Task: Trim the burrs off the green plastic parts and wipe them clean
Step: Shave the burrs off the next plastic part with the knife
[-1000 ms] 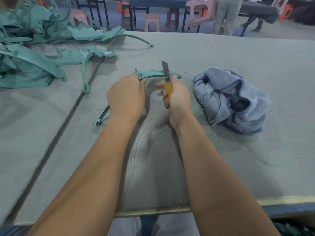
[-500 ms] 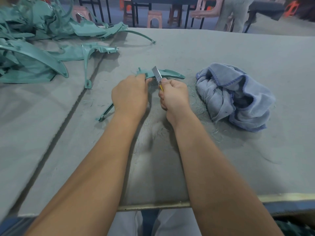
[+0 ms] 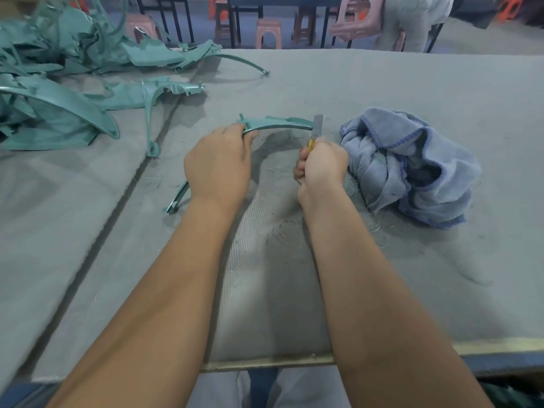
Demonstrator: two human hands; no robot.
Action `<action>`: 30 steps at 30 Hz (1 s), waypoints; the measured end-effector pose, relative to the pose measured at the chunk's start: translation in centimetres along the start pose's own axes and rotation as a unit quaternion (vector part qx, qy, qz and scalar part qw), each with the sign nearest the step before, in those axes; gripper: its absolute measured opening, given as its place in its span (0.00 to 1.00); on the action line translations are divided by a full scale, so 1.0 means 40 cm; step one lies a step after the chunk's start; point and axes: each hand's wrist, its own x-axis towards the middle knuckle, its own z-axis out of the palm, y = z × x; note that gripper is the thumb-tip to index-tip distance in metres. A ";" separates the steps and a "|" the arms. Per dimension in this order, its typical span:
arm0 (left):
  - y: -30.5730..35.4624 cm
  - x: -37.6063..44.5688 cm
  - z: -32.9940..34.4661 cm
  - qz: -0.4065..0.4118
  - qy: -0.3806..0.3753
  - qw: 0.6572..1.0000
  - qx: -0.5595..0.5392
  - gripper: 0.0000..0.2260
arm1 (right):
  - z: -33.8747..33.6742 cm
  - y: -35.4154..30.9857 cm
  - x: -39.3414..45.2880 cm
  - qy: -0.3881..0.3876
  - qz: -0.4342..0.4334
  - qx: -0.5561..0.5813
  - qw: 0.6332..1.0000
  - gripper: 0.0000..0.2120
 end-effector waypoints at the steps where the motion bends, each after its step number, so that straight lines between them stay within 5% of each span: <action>1: -0.001 0.005 -0.003 -0.006 -0.001 1.000 -0.002 0.17 | -0.001 -0.003 -0.004 0.000 -0.020 -0.036 0.999 0.12; 8: -0.009 0.019 -0.009 -0.012 -0.053 0.999 0.003 0.15 | -0.010 0.006 -0.013 0.004 -0.158 -0.230 0.960 0.11; 12: -0.001 0.018 -0.003 -0.007 -0.080 0.997 0.001 0.15 | 0.003 0.023 -0.030 -0.010 -0.270 -0.486 0.831 0.06; 15: 0.000 0.015 -0.002 -0.003 -0.074 0.997 -0.002 0.15 | 0.023 0.036 -0.053 -0.051 -0.339 -0.531 0.775 0.08; 20: 0.000 0.012 -0.006 -0.010 -0.066 0.998 -0.024 0.16 | -0.013 -0.003 -0.021 0.038 -0.262 -0.539 0.800 0.09; 24: 0.009 0.012 0.003 -0.010 -0.067 0.998 -0.006 0.16 | 0.025 0.023 -0.061 -0.034 -0.341 -0.558 0.756 0.09; 30: 0.008 0.005 -0.002 0.010 -0.068 0.997 -0.020 0.16 | -0.012 0.000 -0.027 0.022 -0.275 -0.560 0.781 0.09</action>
